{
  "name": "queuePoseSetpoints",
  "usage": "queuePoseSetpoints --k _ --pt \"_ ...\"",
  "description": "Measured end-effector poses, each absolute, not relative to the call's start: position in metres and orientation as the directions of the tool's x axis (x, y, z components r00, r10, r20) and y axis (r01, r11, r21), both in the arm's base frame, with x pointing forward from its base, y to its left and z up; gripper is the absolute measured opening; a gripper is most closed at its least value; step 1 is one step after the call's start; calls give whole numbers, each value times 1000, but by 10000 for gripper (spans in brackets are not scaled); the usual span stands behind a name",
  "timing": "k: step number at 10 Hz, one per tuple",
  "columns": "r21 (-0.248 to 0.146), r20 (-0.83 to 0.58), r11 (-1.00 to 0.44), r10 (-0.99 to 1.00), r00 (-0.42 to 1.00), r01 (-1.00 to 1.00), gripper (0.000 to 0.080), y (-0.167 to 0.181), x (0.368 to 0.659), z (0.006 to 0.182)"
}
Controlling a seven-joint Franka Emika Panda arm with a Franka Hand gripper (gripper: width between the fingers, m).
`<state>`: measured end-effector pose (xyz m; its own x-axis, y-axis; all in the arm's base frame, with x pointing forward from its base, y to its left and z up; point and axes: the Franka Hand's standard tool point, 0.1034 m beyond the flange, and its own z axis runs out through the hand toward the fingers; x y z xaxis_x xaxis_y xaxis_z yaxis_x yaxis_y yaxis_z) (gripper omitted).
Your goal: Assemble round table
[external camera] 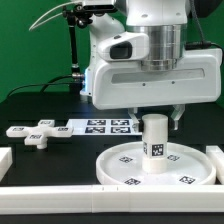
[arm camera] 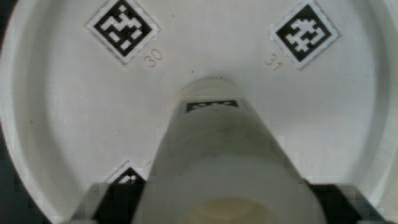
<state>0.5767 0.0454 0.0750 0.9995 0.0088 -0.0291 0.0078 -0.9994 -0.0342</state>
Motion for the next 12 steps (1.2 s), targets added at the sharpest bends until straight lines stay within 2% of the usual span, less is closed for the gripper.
queuePoseSetpoints --k 3,7,12 --pt "-38 -39 -974 -222 974 -223 410 44 577 75" --pt "-52 -73 -793 -603 795 -606 410 43 576 74" --pt "-34 -92 -581 -808 582 -813 410 44 576 75"
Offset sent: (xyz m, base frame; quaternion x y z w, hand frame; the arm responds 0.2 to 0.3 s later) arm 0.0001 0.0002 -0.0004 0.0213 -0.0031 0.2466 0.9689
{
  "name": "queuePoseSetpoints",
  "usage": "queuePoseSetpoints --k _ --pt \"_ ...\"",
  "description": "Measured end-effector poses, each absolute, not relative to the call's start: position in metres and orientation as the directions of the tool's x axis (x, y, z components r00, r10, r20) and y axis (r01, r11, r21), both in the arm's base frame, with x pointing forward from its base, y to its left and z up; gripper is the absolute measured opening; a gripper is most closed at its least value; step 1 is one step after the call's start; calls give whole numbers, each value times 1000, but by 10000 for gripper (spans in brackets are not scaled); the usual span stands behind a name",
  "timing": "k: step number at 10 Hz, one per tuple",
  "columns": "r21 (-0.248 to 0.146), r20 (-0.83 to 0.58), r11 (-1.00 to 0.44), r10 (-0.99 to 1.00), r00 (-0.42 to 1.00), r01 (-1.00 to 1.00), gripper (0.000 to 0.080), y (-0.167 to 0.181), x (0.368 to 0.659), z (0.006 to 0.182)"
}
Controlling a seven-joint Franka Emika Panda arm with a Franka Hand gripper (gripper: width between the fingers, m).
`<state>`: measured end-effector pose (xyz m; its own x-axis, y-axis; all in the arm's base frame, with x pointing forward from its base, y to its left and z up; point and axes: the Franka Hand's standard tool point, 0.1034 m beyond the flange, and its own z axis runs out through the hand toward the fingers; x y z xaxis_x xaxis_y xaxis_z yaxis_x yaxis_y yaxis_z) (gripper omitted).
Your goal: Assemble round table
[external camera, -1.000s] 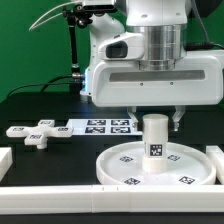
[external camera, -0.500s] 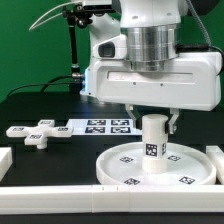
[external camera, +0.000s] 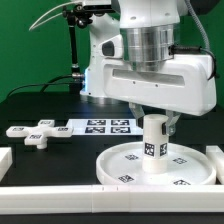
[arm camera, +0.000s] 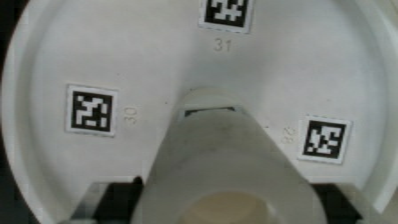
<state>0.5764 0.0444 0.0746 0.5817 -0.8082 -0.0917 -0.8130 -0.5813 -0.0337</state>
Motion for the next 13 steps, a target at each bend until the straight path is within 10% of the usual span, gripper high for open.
queuePoseSetpoints --k 6,8,13 --pt "-42 -145 -347 -926 349 -937 489 44 577 74" --pt "-29 -89 -521 -849 521 -853 619 54 578 76" --pt "-38 -62 -884 -464 884 -466 649 68 567 69"
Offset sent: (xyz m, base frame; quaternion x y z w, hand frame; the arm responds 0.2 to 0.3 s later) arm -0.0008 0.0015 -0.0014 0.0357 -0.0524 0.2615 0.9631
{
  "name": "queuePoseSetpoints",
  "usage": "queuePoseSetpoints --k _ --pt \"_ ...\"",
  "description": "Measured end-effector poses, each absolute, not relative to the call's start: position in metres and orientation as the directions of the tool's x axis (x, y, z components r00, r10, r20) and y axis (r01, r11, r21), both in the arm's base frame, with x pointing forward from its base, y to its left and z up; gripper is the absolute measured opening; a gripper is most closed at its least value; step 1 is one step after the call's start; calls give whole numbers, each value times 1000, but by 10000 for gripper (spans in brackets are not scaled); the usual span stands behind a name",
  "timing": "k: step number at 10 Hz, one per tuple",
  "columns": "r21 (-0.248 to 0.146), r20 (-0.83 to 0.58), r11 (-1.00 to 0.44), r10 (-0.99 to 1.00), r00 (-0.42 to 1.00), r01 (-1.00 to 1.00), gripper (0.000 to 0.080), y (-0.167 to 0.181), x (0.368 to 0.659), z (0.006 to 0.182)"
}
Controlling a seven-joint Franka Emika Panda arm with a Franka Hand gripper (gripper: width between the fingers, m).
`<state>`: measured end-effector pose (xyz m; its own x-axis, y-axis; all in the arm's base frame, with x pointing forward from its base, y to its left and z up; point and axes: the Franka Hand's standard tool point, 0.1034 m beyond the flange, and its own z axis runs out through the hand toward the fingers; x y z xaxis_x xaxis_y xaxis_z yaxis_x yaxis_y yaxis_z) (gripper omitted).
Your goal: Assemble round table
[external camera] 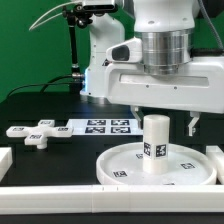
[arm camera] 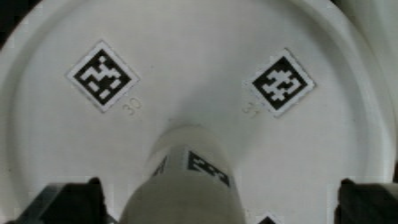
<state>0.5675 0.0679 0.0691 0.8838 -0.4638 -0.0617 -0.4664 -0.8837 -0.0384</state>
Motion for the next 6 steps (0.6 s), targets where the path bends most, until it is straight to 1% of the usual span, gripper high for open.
queuePoseSetpoints --k 1,4,6 --pt "-41 -65 -898 -436 898 -439 649 66 567 68" --pt "-41 -65 -898 -435 898 -438 649 67 567 68" --pt "-37 -63 -915 -400 915 -402 649 74 562 70"
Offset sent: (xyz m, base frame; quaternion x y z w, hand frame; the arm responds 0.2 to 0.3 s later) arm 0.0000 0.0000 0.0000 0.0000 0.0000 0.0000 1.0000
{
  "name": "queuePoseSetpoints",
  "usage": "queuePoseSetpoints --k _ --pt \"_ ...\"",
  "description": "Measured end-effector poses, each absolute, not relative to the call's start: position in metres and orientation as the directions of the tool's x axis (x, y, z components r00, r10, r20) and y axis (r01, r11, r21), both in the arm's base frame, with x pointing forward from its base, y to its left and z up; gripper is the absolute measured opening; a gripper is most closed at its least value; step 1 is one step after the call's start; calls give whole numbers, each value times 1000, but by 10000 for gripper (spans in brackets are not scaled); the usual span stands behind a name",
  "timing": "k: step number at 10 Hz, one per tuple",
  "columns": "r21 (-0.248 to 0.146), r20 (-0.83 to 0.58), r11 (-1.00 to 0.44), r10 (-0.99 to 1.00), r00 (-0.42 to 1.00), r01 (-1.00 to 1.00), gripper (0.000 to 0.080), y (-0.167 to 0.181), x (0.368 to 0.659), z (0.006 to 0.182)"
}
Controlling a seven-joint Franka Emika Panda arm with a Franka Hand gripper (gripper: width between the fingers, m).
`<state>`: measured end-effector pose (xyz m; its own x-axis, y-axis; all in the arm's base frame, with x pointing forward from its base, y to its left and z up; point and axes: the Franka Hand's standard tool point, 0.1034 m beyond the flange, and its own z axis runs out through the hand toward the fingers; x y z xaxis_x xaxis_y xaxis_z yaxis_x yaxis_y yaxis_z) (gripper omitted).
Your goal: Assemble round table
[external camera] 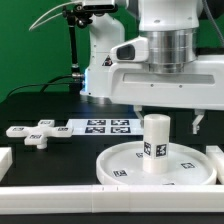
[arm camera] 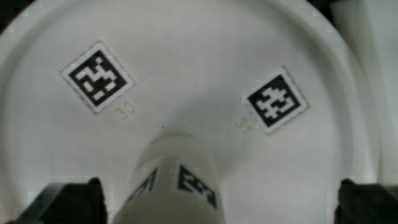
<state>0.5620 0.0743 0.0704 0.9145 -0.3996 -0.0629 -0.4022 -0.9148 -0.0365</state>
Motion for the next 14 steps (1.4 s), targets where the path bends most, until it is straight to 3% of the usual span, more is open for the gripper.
queuePoseSetpoints --k 2,4,6,10,14 --pt "-31 -60 -955 -292 955 -294 649 86 547 80" --pt "-59 -59 -970 -231 971 -234 649 52 536 92" --pt "-72 -71 -953 -289 955 -294 649 14 529 90" --pt "-73 -56 -967 -239 969 -243 649 15 530 88" --pt "-109 -14 -994 -1 1000 -2 649 -61 500 84"
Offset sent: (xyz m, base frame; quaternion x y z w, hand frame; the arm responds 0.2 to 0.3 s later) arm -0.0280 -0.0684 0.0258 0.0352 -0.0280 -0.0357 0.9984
